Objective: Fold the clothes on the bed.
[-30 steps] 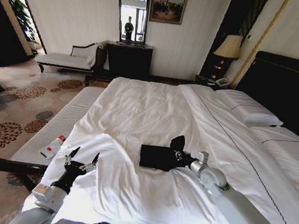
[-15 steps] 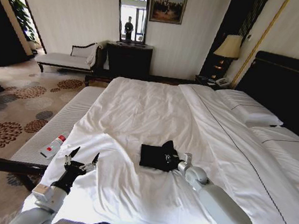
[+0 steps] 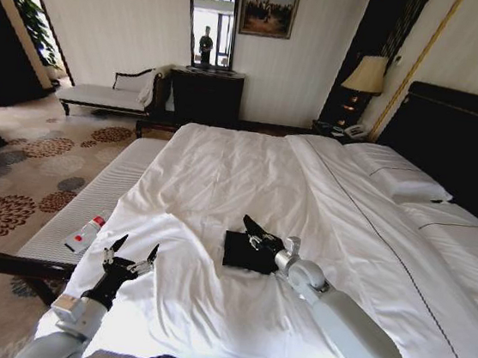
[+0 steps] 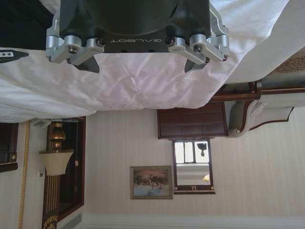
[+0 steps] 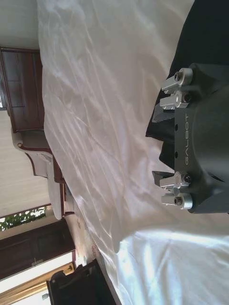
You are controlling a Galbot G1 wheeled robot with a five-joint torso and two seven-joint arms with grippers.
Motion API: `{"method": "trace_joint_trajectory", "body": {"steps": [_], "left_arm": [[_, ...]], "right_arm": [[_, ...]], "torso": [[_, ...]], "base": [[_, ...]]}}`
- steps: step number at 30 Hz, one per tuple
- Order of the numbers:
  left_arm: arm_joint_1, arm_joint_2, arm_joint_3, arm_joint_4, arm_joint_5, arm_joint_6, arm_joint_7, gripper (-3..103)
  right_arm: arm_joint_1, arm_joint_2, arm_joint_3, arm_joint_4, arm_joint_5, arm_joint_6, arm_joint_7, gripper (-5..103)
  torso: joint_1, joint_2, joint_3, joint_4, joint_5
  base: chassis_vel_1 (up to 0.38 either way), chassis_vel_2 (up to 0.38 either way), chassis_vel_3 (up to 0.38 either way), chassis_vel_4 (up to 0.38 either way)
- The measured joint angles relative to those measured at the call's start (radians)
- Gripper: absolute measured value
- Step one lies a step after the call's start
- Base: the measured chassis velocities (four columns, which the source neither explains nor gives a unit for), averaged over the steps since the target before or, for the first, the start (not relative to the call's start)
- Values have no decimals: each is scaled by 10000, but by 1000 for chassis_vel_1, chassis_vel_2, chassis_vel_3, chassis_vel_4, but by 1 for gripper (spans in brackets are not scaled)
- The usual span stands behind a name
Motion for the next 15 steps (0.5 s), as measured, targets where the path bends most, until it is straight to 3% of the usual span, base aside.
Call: {"method": "trace_joint_trajectory", "body": {"steps": [4,7,9,11,12,15], "left_arm": [[0,0,0,0,-1,0,0,100],[0,0,0,0,0,0,1,100],[0,0,0,0,0,0,0,100],[0,-1,0,0,-1,-1,0,100],[0,-1,0,0,-1,-1,0,100],[-1,0,-1,0,0,-1,-5,100]], "right_arm": [[-510,-268,128,668,-863,370,-262,72],[-1121,-366,818,1156,-1322,963,-268,83],[-1777,-226,1887,1173,-1928,1719,-113,88],[-2917,55,3744,836,-3020,2764,-122,97],[-2917,55,3744,836,-3020,2764,-122,97],[-5134,676,7045,580,-4518,4453,-610,100]], "torso": [[0,0,0,1,2],[0,0,-1,0,0],[0,0,-1,8,2],[0,0,-1,9,0],[0,0,-1,9,0],[1,0,-1,-9,2]], "base": [[0,0,0,0],[0,0,0,0],[0,0,0,0],[0,0,0,0],[0,0,0,0],[0,0,0,0]]}}
